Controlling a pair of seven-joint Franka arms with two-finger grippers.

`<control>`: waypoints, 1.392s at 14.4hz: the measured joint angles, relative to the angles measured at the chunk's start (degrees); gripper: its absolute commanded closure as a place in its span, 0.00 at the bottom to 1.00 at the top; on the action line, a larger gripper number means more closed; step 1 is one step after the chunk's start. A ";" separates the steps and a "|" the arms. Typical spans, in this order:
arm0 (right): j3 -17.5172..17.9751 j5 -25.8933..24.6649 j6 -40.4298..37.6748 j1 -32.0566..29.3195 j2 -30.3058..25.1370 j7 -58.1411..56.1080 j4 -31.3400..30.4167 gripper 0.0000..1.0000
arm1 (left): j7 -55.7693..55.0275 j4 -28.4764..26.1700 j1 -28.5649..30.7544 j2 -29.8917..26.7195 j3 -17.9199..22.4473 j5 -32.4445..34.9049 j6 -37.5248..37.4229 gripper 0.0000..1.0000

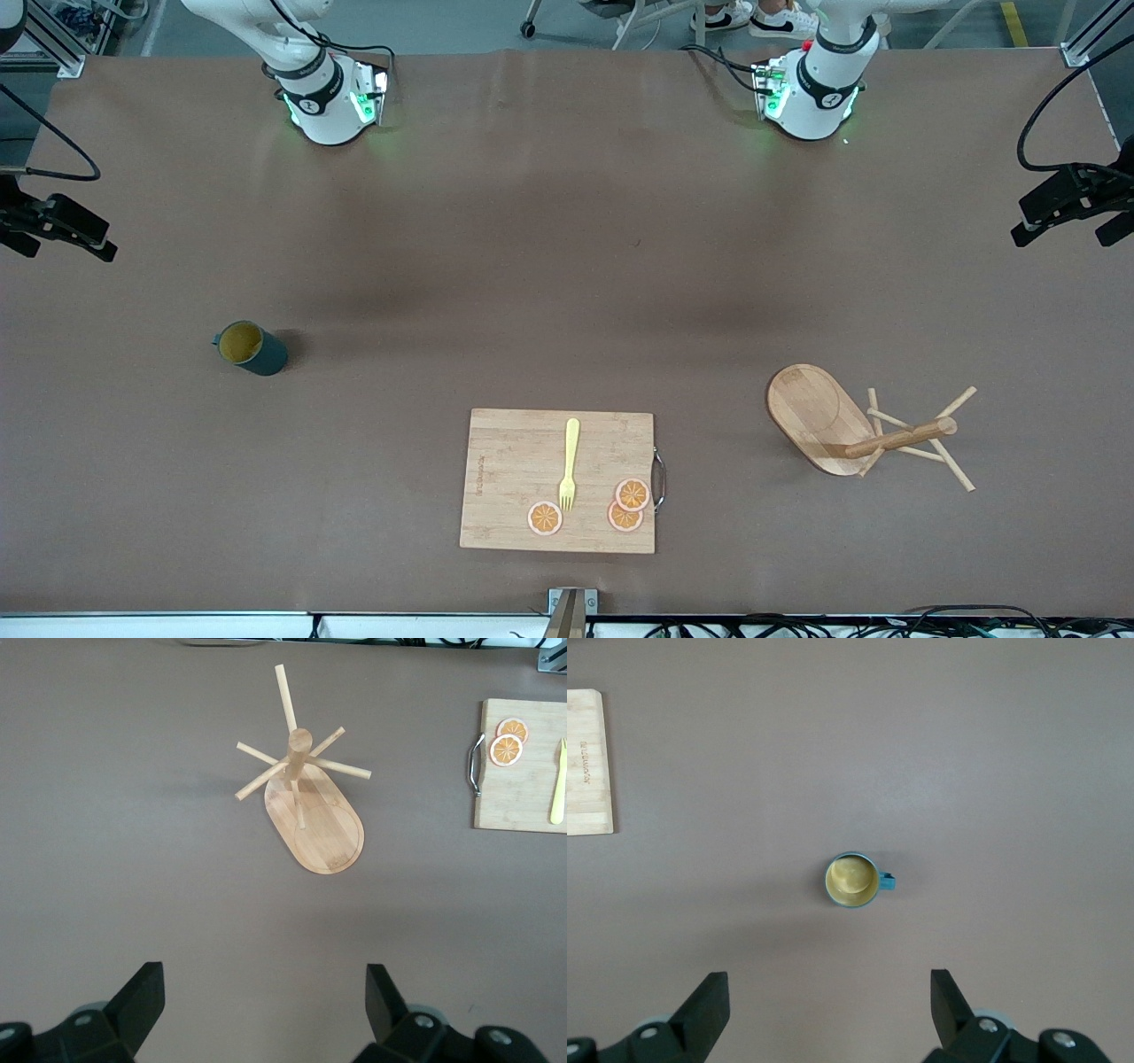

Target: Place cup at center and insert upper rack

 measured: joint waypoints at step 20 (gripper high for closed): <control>0.23 0.00 -0.56 -0.02 10.69 -0.96 0.64 0.00 | 0.00 -0.06 0.00 0.00 -0.01 0.00 0.00 0.00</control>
